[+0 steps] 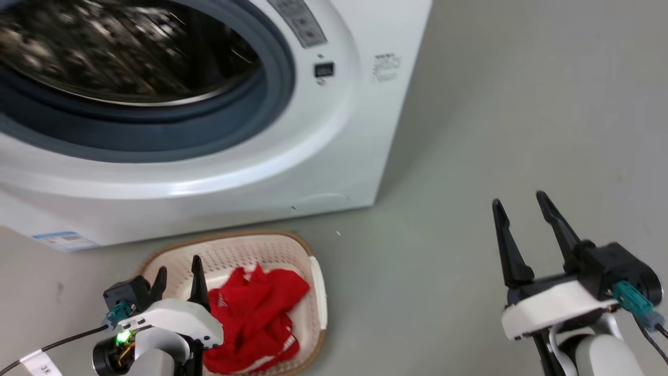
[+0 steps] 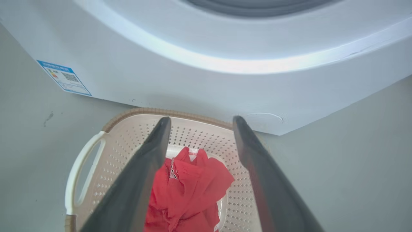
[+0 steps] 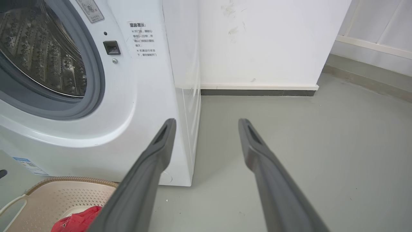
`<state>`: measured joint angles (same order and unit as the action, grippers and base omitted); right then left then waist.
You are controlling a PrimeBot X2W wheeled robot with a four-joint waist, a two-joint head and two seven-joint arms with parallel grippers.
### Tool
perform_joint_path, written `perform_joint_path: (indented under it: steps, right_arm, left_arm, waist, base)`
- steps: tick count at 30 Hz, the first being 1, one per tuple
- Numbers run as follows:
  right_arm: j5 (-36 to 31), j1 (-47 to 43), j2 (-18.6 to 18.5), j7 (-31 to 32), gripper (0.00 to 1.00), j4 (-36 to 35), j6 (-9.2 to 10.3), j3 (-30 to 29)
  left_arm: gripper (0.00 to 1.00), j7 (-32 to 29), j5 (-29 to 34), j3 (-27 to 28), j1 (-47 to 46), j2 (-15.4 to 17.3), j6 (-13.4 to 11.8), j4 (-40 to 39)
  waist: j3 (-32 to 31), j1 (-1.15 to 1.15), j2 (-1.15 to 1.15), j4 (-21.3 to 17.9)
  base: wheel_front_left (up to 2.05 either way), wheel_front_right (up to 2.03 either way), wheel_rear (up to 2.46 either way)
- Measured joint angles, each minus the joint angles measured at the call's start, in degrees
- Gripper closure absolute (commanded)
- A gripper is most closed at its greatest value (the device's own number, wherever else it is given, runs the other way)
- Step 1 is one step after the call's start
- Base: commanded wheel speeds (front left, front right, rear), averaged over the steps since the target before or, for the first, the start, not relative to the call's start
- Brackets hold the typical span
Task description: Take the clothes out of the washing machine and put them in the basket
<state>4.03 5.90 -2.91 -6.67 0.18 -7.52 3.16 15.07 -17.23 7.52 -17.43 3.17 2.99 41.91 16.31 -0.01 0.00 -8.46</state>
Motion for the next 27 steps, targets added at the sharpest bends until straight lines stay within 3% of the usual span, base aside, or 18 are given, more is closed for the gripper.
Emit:
perform_joint_path:
  steps: [5, 14, 22, 27]
  right_arm:
    - [-0.59, -3.31, 0.0, 1.69, 0.0, -1.3, 0.0, -1.89]
    - [-1.1, -7.03, 0.0, 3.2, 0.0, -2.42, 0.0, -2.47]
    - [-1.18, -10.9, -0.01, 4.12, 0.0, -3.27, 0.0, -2.87]
    - [-1.16, -11.96, 0.0, 4.21, 0.0, -3.91, 0.0, -2.52]
  left_arm:
    - [0.0, 0.0, 1.44, -1.41, 3.02, -0.19, 0.4, -10.94]
    - [0.0, 0.01, 7.59, -4.31, 7.7, -0.18, 0.07, -24.62]
    - [0.0, -0.01, 12.44, -7.13, 11.87, 1.92, 0.21, -30.48]
    - [0.0, -1.9, 12.35, -7.16, 14.95, 2.14, -0.46, -32.94]
  waist:
    - [-5.94, 0.0, 0.0, 4.38]
    - [-12.56, 0.0, 0.0, 7.17]
    - [-16.99, 0.0, 0.0, 7.47]
    - [-18.45, 0.0, 0.0, 7.39]
  base:
    - [0.0, 0.0, 0.0]
    - [0.0, 0.0, 0.0]
    - [0.0, 0.0, 0.0]
    - [0.0, 0.0, 0.0]
